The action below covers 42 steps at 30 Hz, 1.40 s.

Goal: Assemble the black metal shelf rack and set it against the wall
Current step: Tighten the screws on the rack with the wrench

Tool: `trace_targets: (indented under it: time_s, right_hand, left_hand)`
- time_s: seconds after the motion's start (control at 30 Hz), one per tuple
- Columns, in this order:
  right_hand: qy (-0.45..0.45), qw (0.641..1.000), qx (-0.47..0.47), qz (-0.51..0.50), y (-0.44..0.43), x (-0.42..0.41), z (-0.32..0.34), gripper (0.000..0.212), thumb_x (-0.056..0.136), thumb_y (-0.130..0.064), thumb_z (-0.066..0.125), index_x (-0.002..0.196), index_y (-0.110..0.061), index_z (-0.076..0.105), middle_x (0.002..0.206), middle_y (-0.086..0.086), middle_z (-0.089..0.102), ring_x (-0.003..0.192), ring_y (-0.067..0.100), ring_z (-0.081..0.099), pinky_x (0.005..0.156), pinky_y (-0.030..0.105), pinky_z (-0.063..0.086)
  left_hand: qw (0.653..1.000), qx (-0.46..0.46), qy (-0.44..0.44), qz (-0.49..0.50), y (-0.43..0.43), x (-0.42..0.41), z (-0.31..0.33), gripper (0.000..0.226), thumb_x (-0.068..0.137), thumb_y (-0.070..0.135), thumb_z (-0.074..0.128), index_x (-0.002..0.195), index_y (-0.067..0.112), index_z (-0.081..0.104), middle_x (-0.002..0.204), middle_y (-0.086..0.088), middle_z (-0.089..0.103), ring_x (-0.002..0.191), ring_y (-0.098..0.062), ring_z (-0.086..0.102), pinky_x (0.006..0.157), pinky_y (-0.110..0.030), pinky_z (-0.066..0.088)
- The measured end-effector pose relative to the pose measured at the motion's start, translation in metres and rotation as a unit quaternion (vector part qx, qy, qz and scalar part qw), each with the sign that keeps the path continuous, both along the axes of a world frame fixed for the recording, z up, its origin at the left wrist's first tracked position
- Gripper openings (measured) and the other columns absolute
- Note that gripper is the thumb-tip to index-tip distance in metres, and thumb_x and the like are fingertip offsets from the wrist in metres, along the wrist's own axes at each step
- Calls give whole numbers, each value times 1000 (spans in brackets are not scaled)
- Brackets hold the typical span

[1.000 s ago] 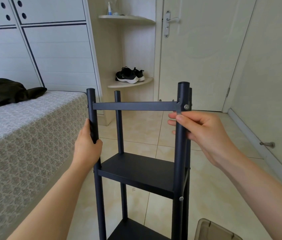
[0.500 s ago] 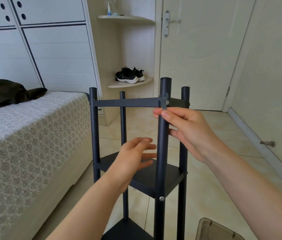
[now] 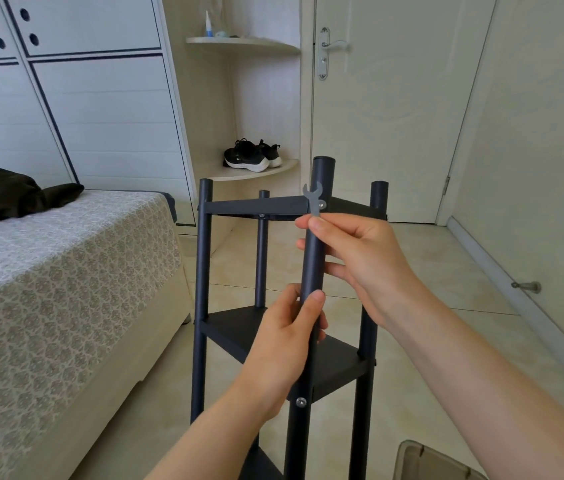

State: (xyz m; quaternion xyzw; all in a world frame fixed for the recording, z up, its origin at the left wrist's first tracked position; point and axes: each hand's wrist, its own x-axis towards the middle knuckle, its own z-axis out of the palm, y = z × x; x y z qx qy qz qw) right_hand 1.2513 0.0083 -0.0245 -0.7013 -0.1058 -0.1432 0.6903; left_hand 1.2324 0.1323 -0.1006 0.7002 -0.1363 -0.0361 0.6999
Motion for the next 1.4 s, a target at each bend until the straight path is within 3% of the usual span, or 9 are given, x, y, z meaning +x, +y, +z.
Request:
trace_targets:
  time_s: [0.13, 0.27, 0.43, 0.53, 0.67, 0.9, 1.07, 1.2, 1.4]
  right_hand:
    - [-6, 1000, 1, 0, 6, -2, 7, 22, 96, -20, 62, 87, -31, 79, 98, -4, 75, 97, 15, 71, 87, 45, 59]
    - [-3, 1000, 10, -3, 11, -2, 11, 19, 96, -20, 61, 92, -25, 79, 97, 1, 75, 99, 19, 70, 88, 48, 58]
    - [2, 1000, 18, 10, 13, -4, 12, 18, 96, -19, 61, 98, -23, 79, 99, -6, 75, 100, 13, 69, 89, 43, 58]
    - [-11, 1000, 16, 24, 15, -6, 12, 19, 96, -17, 60, 99, -21, 78, 100, -9, 75, 99, 8, 68, 86, 34, 59]
    - [-43, 998, -36, 40, 19, -4, 12, 20, 97, -17, 59, 98, -22, 78, 102, -12, 75, 101, 4, 68, 91, 31, 56]
    - [0, 998, -52, 29, 13, 9, -3, 17, 95, -22, 62, 96, -30, 78, 109, -17, 72, 108, -4, 62, 89, 29, 56]
    - [44, 993, -108, 22, 15, 15, -15, 16, 93, -25, 65, 91, -32, 78, 97, -15, 74, 89, 0, 65, 75, 20, 58]
    - [89, 988, -122, -6, 21, 21, -19, 14, 93, -22, 65, 92, -23, 79, 62, -11, 61, 61, 5, 57, 70, 23, 58]
    - [65, 989, -129, -7, 35, 26, -13, 18, 96, -19, 60, 92, -12, 76, 57, -5, 57, 50, 9, 52, 62, 26, 56]
  left_hand:
    - [1000, -17, -4, -10, 3, 0, 4, 40, 100, 46, 50, 112, 9, 57, 77, 3, 60, 72, -11, 55, 76, -27, 49]
    - [999, -40, -3, -23, 8, 0, 9, 55, 86, 58, 52, 112, 10, 58, 75, 3, 59, 72, -12, 55, 79, -31, 49]
    - [998, -40, -2, -39, 18, 2, 9, 39, 86, 57, 52, 107, 27, 64, 75, 4, 60, 72, -14, 59, 86, -41, 55]
    - [996, -63, -7, -59, 28, 6, 12, 29, 89, 55, 55, 105, 33, 65, 78, -1, 62, 73, -18, 60, 81, -40, 58]
    - [996, -64, -48, -38, 38, 12, 17, 23, 95, 50, 54, 107, 33, 63, 75, -3, 60, 67, -18, 56, 75, -39, 51]
    - [998, -25, -56, 34, 52, 18, 19, 27, 102, 43, 47, 111, 21, 60, 78, 1, 63, 65, -15, 57, 71, -36, 49]
    - [998, 9, -49, 42, 62, 22, 19, 28, 104, 44, 43, 111, 21, 58, 77, 3, 60, 67, -15, 55, 74, -37, 49]
    - [998, 10, -38, 39, 68, 20, 22, 30, 104, 45, 43, 113, 21, 58, 77, 2, 59, 68, -16, 56, 77, -39, 48]
    - [999, 10, -32, 32, 76, 17, 24, 34, 104, 40, 42, 117, 11, 55, 78, 0, 61, 67, -19, 58, 79, -40, 53]
